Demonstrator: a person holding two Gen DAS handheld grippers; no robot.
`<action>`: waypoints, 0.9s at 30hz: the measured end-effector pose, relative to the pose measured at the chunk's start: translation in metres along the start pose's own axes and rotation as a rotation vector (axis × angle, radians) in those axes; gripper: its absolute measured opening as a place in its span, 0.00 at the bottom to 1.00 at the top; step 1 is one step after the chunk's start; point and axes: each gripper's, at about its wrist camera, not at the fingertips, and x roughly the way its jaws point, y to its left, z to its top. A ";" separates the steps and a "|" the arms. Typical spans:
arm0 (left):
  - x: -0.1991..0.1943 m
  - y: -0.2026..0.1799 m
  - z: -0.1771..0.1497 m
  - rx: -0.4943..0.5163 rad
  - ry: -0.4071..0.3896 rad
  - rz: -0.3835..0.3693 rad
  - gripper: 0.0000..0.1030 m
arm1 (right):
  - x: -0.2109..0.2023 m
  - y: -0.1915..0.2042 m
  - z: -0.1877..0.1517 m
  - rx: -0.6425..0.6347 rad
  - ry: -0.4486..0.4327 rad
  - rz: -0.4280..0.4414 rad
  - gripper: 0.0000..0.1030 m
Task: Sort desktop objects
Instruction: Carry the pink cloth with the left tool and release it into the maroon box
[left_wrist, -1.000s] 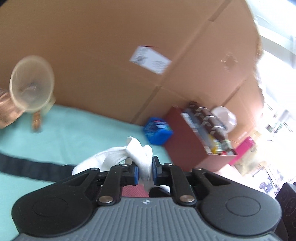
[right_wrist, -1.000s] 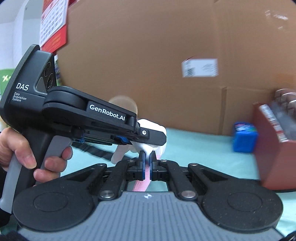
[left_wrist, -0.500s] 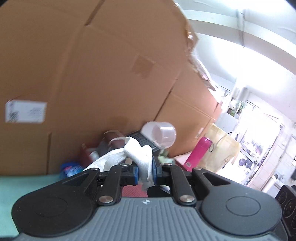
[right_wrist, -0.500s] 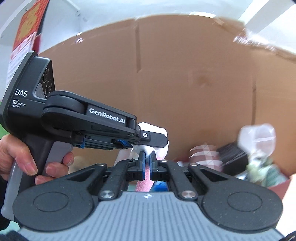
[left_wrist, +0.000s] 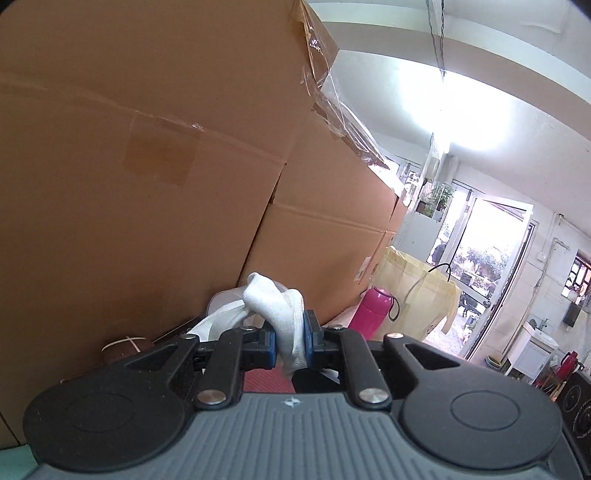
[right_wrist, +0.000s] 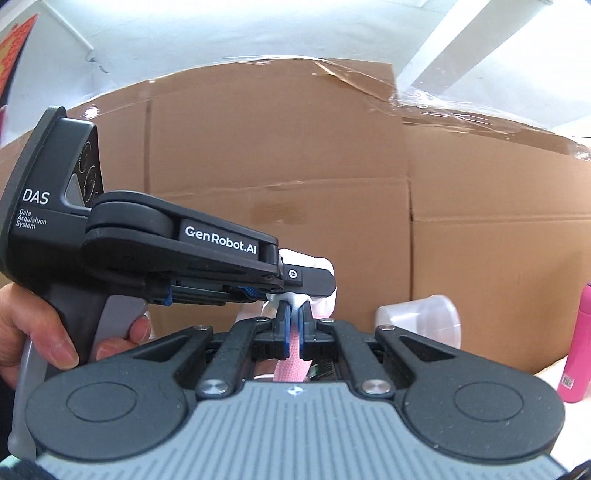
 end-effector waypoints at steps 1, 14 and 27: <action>0.006 0.001 0.002 0.001 0.003 -0.003 0.13 | 0.004 -0.004 0.000 0.004 -0.002 -0.007 0.01; 0.072 0.025 -0.012 0.020 0.041 0.036 0.14 | 0.060 -0.045 -0.027 0.024 0.063 -0.070 0.02; 0.063 0.040 -0.014 -0.023 0.031 0.070 0.94 | 0.080 -0.040 -0.047 -0.002 0.128 -0.065 0.22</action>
